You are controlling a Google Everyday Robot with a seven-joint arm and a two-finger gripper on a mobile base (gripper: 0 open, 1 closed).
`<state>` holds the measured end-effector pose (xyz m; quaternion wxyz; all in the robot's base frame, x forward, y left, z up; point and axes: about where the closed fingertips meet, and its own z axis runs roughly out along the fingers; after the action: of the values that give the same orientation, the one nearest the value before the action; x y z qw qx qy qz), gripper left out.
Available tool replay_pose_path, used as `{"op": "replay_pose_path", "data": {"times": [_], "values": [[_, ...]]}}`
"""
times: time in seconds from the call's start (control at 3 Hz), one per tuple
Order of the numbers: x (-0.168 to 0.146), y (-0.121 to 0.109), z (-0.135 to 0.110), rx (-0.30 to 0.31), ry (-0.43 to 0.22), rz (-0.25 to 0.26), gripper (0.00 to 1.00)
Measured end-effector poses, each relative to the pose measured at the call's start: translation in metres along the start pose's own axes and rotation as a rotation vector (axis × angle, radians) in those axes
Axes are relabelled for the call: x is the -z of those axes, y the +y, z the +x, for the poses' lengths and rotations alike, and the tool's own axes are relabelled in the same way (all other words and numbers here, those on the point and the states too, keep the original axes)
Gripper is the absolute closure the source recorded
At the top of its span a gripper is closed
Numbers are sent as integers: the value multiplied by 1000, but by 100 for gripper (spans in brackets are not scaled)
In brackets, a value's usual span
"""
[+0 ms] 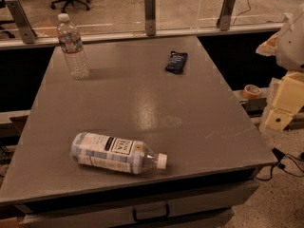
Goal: Move rxbar blueberry near blue plastic bottle
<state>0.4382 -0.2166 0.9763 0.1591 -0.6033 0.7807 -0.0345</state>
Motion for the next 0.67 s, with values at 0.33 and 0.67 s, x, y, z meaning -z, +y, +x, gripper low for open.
{"op": "replay_pose_path", "data": {"times": [0.33, 0.67], "values": [[0, 0, 0, 0, 0, 0, 0], [-13, -23, -10, -4, -42, 27, 0]]}}
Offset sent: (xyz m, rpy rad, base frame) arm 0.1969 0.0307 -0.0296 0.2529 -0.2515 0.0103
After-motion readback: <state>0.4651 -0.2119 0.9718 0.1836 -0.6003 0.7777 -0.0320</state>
